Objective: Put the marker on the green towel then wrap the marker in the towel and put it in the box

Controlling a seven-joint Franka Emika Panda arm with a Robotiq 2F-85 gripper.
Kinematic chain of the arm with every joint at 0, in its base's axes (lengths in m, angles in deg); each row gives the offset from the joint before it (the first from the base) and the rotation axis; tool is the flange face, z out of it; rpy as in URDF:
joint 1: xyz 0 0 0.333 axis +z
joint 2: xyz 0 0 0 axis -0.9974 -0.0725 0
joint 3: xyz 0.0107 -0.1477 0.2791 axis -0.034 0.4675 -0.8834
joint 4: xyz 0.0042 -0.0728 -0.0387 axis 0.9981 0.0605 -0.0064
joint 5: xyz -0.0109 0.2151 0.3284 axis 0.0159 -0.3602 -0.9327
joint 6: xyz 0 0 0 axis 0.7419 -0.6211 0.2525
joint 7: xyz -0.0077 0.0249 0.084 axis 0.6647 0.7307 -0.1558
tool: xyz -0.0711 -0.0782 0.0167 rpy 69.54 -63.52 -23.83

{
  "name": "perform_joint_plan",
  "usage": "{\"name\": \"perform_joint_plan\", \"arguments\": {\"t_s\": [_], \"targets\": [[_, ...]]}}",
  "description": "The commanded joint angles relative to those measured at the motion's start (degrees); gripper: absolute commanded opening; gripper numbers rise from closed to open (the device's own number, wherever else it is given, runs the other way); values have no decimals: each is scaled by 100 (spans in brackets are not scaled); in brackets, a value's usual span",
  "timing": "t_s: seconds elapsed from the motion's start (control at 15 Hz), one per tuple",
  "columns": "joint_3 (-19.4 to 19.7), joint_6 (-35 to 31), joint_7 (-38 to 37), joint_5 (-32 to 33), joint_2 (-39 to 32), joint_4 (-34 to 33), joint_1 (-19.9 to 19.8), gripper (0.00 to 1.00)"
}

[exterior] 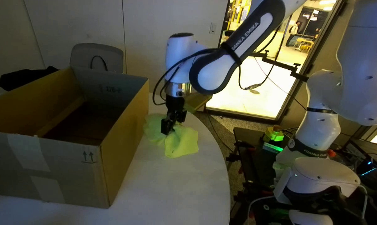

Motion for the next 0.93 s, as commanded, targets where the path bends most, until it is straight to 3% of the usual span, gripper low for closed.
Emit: {"name": "perform_joint_plan", "arguments": {"t_s": [0.0, 0.33, 0.6, 0.87], "targets": [[-150, 687, -521, 501, 1068, -73, -21, 11], [-573, 1401, -531, 397, 1335, -1214, -234, 11], [-677, 1410, -484, 278, 720, -2435, -335, 11], [-602, 1299, -555, 186, -324, -3673, -328, 11]]}}
